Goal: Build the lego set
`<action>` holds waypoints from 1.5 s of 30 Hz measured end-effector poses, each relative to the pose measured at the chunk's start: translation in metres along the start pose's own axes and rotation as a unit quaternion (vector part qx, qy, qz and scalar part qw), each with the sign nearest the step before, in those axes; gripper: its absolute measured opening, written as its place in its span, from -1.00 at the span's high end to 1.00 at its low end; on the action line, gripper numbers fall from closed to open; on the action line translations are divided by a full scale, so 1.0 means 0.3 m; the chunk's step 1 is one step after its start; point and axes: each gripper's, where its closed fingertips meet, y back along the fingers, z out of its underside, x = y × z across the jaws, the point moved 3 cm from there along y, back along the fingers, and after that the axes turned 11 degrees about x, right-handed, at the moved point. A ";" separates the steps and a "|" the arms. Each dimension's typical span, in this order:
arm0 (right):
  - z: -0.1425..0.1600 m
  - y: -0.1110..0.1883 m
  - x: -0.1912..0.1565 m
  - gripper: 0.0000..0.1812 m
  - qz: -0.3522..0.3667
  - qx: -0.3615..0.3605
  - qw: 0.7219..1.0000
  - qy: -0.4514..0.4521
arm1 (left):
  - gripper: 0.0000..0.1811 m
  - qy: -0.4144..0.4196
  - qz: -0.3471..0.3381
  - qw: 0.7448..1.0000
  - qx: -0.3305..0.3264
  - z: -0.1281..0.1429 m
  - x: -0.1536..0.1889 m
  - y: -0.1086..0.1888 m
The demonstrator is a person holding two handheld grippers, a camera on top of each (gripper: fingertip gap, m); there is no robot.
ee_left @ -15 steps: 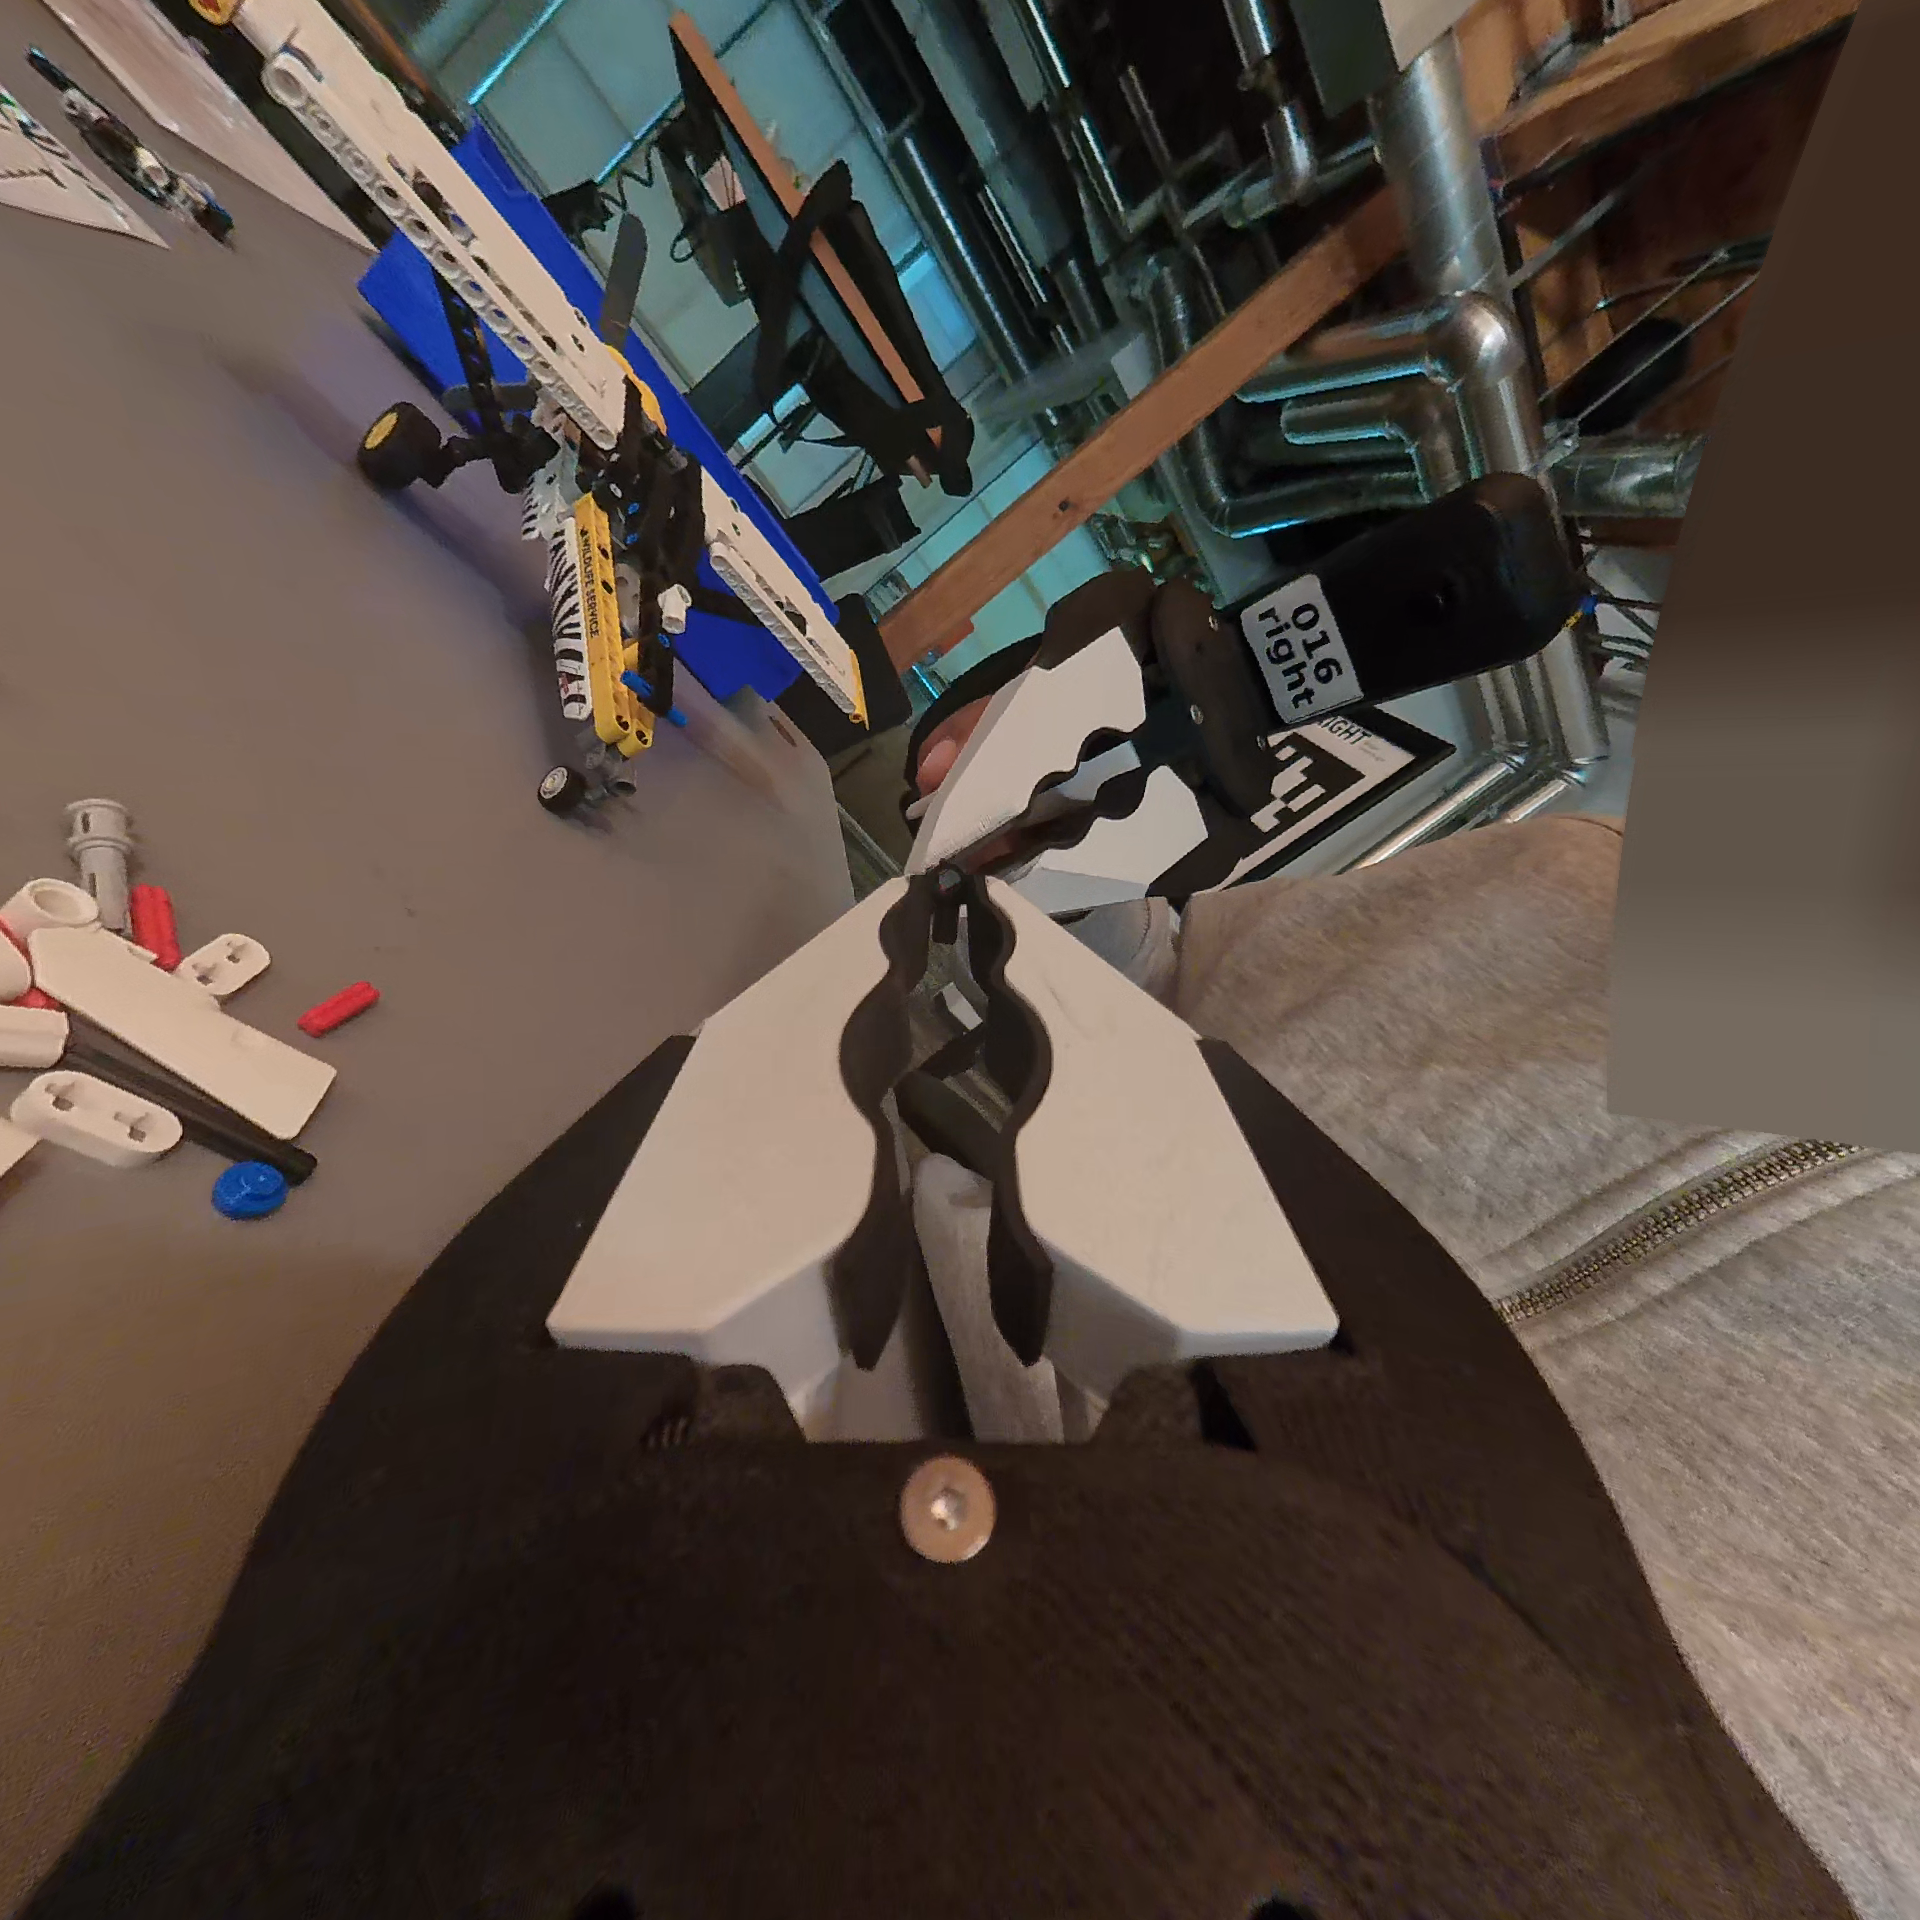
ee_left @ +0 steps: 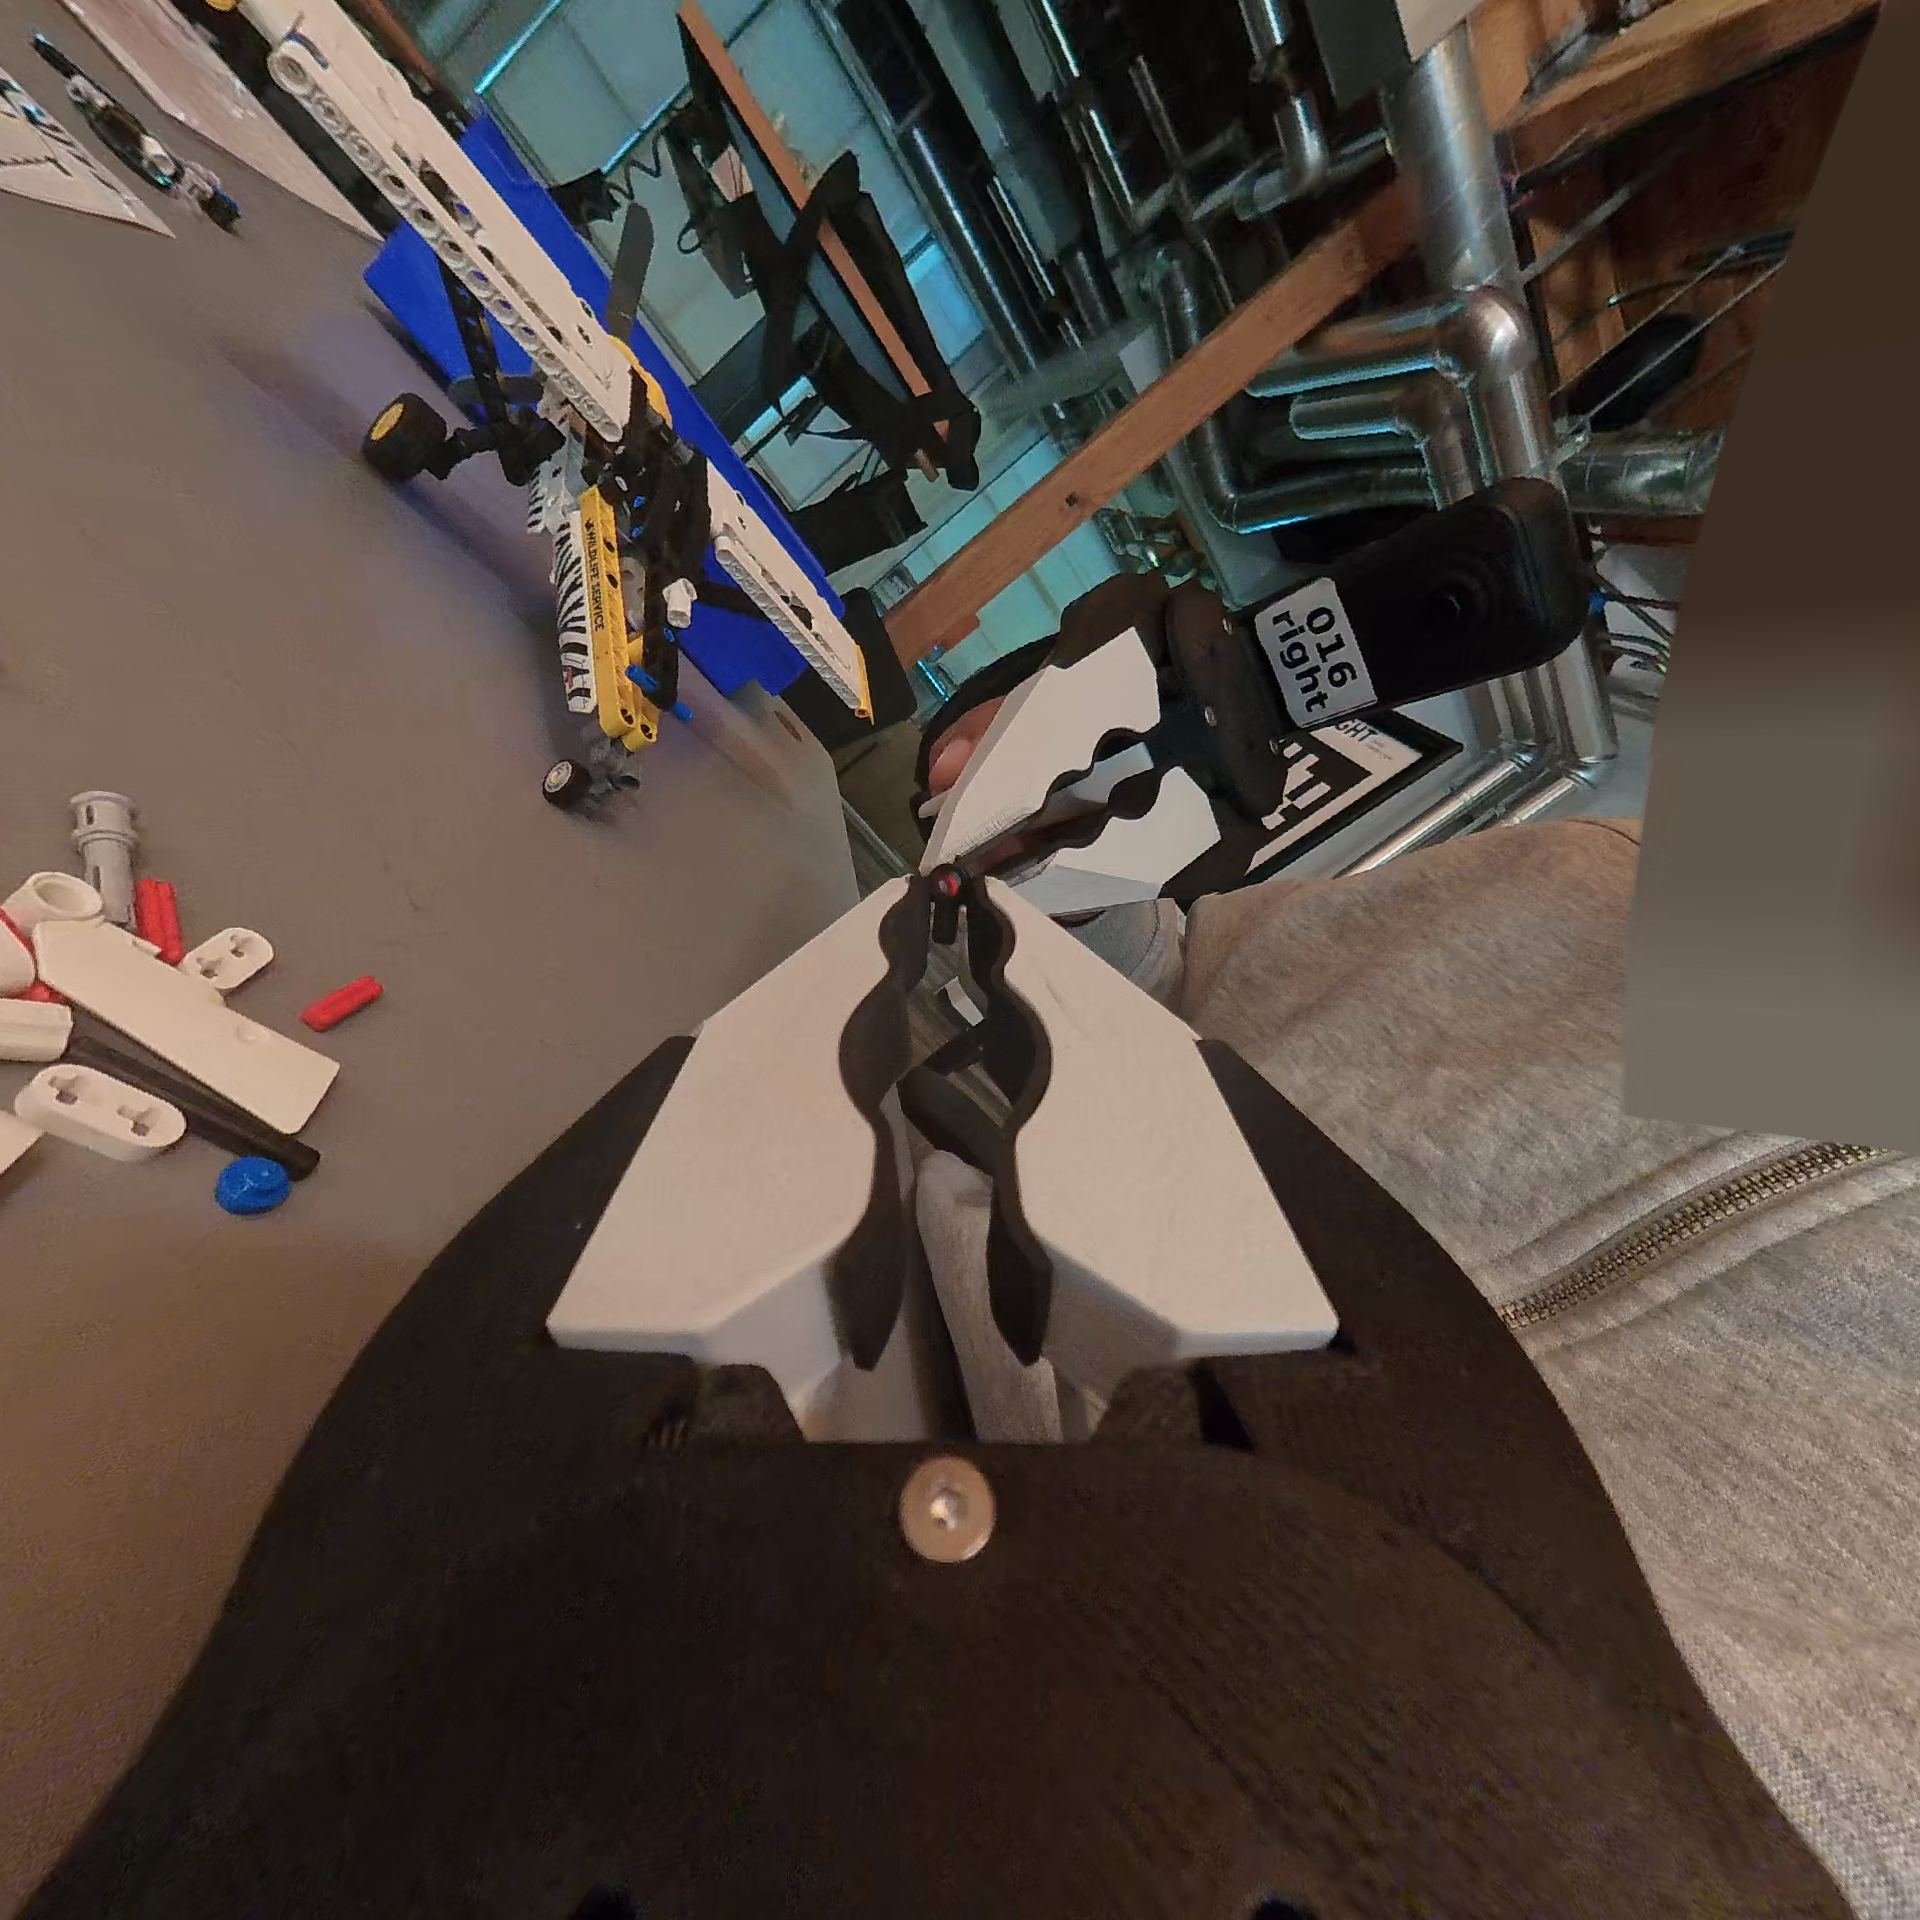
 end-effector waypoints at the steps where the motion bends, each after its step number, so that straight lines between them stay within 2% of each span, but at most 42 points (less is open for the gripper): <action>1: 0.001 0.000 0.000 0.97 -0.001 -0.002 1.000 0.000 | 0.95 0.000 -0.001 1.000 -0.001 0.000 -0.001 0.000; 24: 0.001 0.005 0.000 0.97 -0.009 0.002 1.000 -0.003 | 0.96 -0.005 -0.003 1.000 -0.007 0.006 -0.002 -0.003; 36: -0.001 0.025 -0.011 0.97 -0.073 0.054 0.988 -0.127 | 0.96 0.028 0.027 0.999 -0.023 0.020 0.017 -0.006; 40: 0.011 0.035 -0.021 0.97 -0.103 0.040 0.981 -0.159 | 0.96 0.025 0.025 0.998 -0.044 0.038 0.016 -0.012; 45: 0.033 0.042 -0.035 0.97 -0.110 -0.015 0.988 -0.108 | 0.96 0.025 0.004 0.997 -0.073 0.062 0.000 -0.022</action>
